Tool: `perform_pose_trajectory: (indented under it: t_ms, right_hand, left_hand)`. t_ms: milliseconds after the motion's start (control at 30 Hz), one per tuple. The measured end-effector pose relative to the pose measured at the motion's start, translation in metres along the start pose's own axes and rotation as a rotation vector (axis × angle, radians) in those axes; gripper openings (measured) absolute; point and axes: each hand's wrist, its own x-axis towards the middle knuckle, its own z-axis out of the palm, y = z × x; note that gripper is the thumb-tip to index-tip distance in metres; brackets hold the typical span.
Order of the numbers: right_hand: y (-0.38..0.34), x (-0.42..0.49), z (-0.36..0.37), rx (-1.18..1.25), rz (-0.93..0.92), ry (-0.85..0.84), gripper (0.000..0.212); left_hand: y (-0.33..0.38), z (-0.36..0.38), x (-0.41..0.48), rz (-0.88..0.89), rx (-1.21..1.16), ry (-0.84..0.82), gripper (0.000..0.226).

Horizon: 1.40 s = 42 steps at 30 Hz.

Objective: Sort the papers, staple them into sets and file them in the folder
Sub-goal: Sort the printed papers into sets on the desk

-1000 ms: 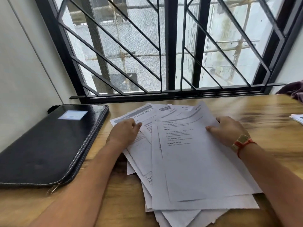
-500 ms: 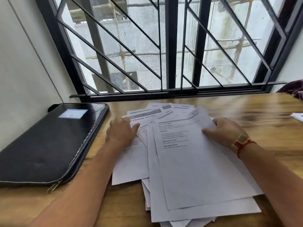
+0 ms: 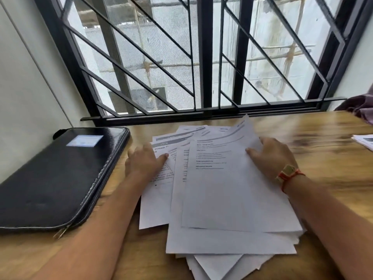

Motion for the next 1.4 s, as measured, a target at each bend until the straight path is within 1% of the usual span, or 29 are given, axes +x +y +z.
perform_pose_trajectory:
  t_ms: [100,167,233,333,467,500,567,600,667,733,800,833,867,933,967,1067,1167,1233,1300,1333,1400]
  right_hand:
    - [-0.003,0.000,0.002,0.096,0.006,0.036,0.035]
    - [-0.006,-0.002,0.005,0.130,0.002,0.009,0.038]
    - [-0.011,-0.004,0.008,0.143,-0.027,-0.054,0.039]
    - [-0.016,-0.011,0.011,0.109,-0.126,-0.170,0.034]
    - [-0.020,-0.015,0.011,0.091,-0.247,-0.314,0.032]
    - [-0.021,-0.016,0.011,0.068,-0.275,-0.342,0.038]
    - [-0.023,-0.017,0.013,0.012,-0.312,-0.394,0.058]
    - [-0.025,-0.018,0.013,0.011,-0.319,-0.417,0.064]
    - [-0.028,-0.021,0.010,0.037,-0.310,-0.456,0.063]
    - [-0.029,-0.022,0.008,0.081,-0.277,-0.433,0.058]
    - [-0.027,-0.021,0.007,0.161,-0.206,-0.356,0.059]
    - [-0.025,-0.019,0.007,0.188,-0.183,-0.318,0.057]
    - [-0.023,-0.017,0.008,0.191,-0.176,-0.289,0.050]
    - [-0.019,-0.015,0.010,0.167,-0.174,-0.261,0.028]
    - [-0.018,-0.015,0.010,0.164,-0.172,-0.258,0.022]
    - [-0.012,-0.013,0.010,0.204,-0.151,-0.250,0.031]
    - [-0.011,-0.013,0.008,0.206,-0.107,-0.222,0.028]
    - [-0.011,-0.013,0.007,0.197,-0.114,-0.186,0.024]
    - [-0.014,-0.015,0.007,0.182,-0.182,-0.181,0.020]
    - [-0.017,-0.017,0.008,0.161,-0.229,-0.208,0.017]
    - [-0.022,-0.020,0.009,0.127,-0.303,-0.303,0.016]
  left_hand:
    - [0.004,-0.002,-0.001,0.052,-0.007,0.022,0.063]
    - [0.004,-0.002,-0.002,0.091,-0.006,0.032,0.060]
    - [0.003,0.000,0.000,0.122,-0.024,0.038,0.054]
    - [0.001,0.003,0.004,0.128,-0.051,0.035,0.045]
    - [0.005,0.004,0.003,0.141,-0.064,0.017,0.051]
    - [0.003,0.007,0.005,0.139,-0.077,0.000,0.054]
    - [0.002,0.009,0.006,0.133,-0.099,-0.016,0.056]
    - [0.001,0.009,0.006,0.122,-0.114,-0.019,0.057]
    - [0.004,0.007,0.004,0.091,-0.159,-0.032,0.053]
    - [0.007,0.004,0.000,0.044,-0.229,-0.045,0.039]
    - [0.004,0.001,0.001,0.000,-0.319,-0.048,0.024]
    - [0.001,0.000,0.002,-0.007,-0.341,-0.035,0.021]
    - [-0.002,-0.001,0.003,-0.012,-0.342,-0.013,0.020]
    - [-0.009,-0.006,0.007,-0.036,-0.316,0.049,0.016]
    - [-0.013,-0.008,0.009,-0.054,-0.294,0.080,0.015]
    - [-0.022,-0.011,0.016,-0.114,-0.244,0.163,0.012]
    - [-0.030,-0.010,0.019,-0.115,-0.200,0.185,0.015]
    - [-0.030,-0.009,0.019,-0.114,-0.189,0.188,0.021]
    - [-0.026,-0.010,0.016,-0.128,-0.139,0.205,0.036]
    - [-0.022,-0.010,0.014,-0.112,-0.082,0.229,0.045]
    - [-0.012,-0.010,0.007,0.021,0.013,0.282,0.059]
